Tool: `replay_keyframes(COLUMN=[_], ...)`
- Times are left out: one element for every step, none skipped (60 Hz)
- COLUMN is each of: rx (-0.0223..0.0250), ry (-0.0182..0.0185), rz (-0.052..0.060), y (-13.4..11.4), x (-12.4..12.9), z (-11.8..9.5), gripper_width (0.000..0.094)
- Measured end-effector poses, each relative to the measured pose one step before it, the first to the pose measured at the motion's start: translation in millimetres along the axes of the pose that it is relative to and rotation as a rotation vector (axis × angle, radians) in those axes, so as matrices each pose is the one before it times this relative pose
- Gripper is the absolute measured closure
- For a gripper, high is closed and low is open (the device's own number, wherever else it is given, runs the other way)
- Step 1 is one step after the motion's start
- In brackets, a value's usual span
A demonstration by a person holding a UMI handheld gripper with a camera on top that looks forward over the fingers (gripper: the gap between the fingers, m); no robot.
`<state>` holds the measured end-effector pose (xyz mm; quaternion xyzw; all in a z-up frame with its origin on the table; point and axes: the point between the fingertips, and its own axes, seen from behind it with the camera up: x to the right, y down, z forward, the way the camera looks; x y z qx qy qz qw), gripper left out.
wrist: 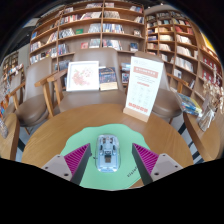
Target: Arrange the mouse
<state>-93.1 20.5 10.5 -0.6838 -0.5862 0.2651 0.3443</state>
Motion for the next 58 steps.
replay_keyframes(rx=[0.00238,0.00285,0.00382,0.00504,0.00601,0.00622,0.00559,0.00506,0.00545,0.00665,0.0084,0.00985,0.0099,0.007,0.00591,0.00625,0.00545,0.00483,0.00371,0.00295,0.00283,0.00417,0.00392,0.00443,0.00447,0.00371,0.00429,0.00234,0.00055,-0.00165,-0.00283,-0.00208,-0.00084,0.00171,-0.00031,-0.00157,-0.00266,-0.00362,-0.0032,-0.00125,0.00008,-0.00007,0.00085,0.00142,0.00118,-0.00123,-0.00152,-0.00015,-0.00041,-0.00155,-0.00138,0.0005,0.00173,0.00187,0.00076,0.00054,0.00077,0.00176], ry=[-0.00139,-0.00262,-0.0029,-0.0032,-0.00333,-0.00229,-0.00003,0.00394,0.00284,0.00234,0.00165,0.00259,0.00188,-0.00141,-0.00339,-0.00494,-0.0046,-0.00404,-0.0044,-0.00666,-0.0078,-0.00694,-0.00615,-0.00708,-0.00876,-0.01002,-0.00602,-0.00488,-0.00085,0.00082,0.00223,0.00302,0.00302,0.00123,0.00104,-0.00033,-0.00012,0.00093,0.00187,0.00156,-0.00032,-0.00115,-0.00081,0.00015,0.00041,-0.00168,-0.00347,-0.00161,0.0013,0.00193,0.00298,0.00314,0.0012,-0.0012,-0.00312,-0.00384,-0.00431,-0.00362], rz=[-0.0006,0.0002,-0.0002,-0.002,-0.0036,-0.0053,-0.006,-0.0069,-0.0071,-0.0068,-0.0056,-0.0031,-0.003,-0.0047,-0.0068,-0.0064,-0.0044,-0.0024,-0.0018,-0.0023,-0.0022,-0.0001,0.0016,0.0022,0.0011,0.0008,0.0024,0.0045,0.004,0.0032,0.0019,0.0003,-0.0019,-0.0044,-0.0067,-0.0065,-0.005,-0.0031,-0.002,-0.0012,-0.0017,-0.0015,-0.0017,-0.0025,-0.002,0.0007,0.0028,0.001,-0.0006,0.0012,0.0011,-0.0006,-0.0019,-0.0009,0.0009,0.0024,0.003,0.0029], y=[-1.18,-1.0,-1.07,-1.03,-0.89,-0.85,-0.4,1.07,0.26,0.42,0.48,0.67,1.1,0.02,2.47,2.49,2.84,3.09,3.4,3.45,3.49,2.56,3.17,2.95,3.22,3.24,4.83,3.06,3.69,3.89,4.2,3.82,3.65,5.21,3.02,3.26,3.15,2.98,3.02,1.97,2.99,1.59,1.28,1.01,0.99,1.31,1.22,0.84,0.68,1.02,0.8,0.33,0.08,0.08,0.0,-0.05,-0.1,-0.4], x=[0.38,0.21,0.19,0.56,-0.17,0.08,0.41,-0.31,0.94,0.93,0.85,0.79,0.5,0.07,-0.02,-0.95,-1.01,-0.58,-1.03,-1.32,-1.74,-0.14,-0.52,-0.57,-1.29,-1.32,-3.3,-0.09,1.06,1.37,1.54,1.56,1.45,0.57,1.02,0.76,0.94,0.88,0.76,0.77,1.25,0.19,0.36,0.43,0.42,0.23,0.13,0.88,0.3,0.44,0.94,0.88,0.53,-0.03,-0.55,-0.79,-0.57,-0.53], z=[-5.49,-6.49,-7.04,-8.4,-9.11,-9.65,-10.55,-11.48,-10.9,-11.23,-11.49,-11.6,-11.5,-10.92,-12.46,-11.46,-11.67,-11.88,-11.6,-11.33,-10.75,-6.6,-9.35,-9.46,-8.87,-8.56,-6.85,-7.14,-5.26,-5.84,-5.46,-5.14,-4.45,-5.43,-3.43,-3.03,-2.37,-2.51,-2.42,-2.08,-2.25,-1.74,-1.86,-1.7,-1.73,-1.62,-1.01,-0.54,-0.64,-0.65,-0.68,-0.75,-0.58,-0.73,-0.73,-0.7,-0.6,-0.86], gripper_width=[0.0096,0.0095,0.0094,0.0093,0.0094,0.0091,0.0091,0.0089,0.0085,0.0083,0.0082,0.0081,0.0081,0.0082,0.0081,0.0081,0.0083,0.0083,0.0083,0.0084,0.0082,0.0082,0.0081,0.0083,0.0083,0.008,0.0084,0.0083,0.0084,0.0083,0.0083,0.0082,0.0084,0.0082,0.0081,0.008,0.008,0.0083,0.0084,0.0081,0.0081,0.0085,0.0085,0.0084,0.0083,0.0084,0.0083,0.0083,0.0081,0.0084,0.0083,0.0082,0.0084,0.0083,0.0081,0.0083,0.0082,0.0083])
